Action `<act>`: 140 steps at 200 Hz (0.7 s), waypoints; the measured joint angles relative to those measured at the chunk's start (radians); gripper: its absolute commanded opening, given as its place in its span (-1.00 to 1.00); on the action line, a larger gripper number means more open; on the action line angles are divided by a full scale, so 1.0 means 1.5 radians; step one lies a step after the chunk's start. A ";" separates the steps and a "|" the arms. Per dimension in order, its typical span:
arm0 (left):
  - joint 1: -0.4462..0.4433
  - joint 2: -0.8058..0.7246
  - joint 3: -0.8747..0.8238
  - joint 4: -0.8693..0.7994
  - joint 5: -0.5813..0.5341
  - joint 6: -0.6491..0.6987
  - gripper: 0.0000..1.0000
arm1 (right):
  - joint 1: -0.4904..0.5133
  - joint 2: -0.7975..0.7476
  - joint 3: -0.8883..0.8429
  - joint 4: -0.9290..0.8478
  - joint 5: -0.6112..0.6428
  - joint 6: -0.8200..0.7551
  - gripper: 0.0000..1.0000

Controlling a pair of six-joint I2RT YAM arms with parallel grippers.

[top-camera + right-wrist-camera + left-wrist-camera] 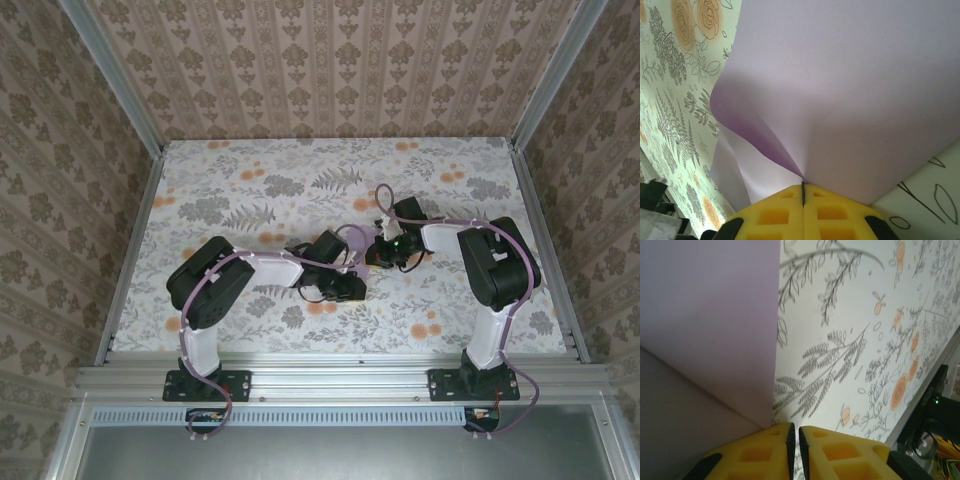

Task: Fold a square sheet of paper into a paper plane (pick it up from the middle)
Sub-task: Fold the triangle a second time at the center of the table.

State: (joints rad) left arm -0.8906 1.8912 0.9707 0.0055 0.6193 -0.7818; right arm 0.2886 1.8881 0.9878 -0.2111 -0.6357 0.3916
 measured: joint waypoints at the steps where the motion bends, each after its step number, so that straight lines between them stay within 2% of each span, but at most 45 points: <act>1: 0.000 0.000 0.000 -0.002 0.001 0.000 -0.58 | 0.000 0.000 0.000 0.000 0.000 0.000 -0.98; 32: 0.008 -0.019 0.004 -0.021 0.015 -0.003 -0.57 | 0.002 0.000 0.001 0.000 0.000 -0.001 -0.98; 76: 0.053 -0.046 0.070 -0.023 0.015 -0.005 -0.57 | 0.008 0.000 0.004 -0.004 0.003 -0.002 -0.98; 140: 0.083 0.003 0.120 -0.049 -0.012 0.017 -0.56 | 0.017 0.000 0.006 -0.004 0.007 -0.002 -0.98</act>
State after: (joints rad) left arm -0.7654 1.8950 1.1503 -0.0681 0.6010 -0.7570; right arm 0.3138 1.8881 0.9974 -0.2173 -0.6247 0.3882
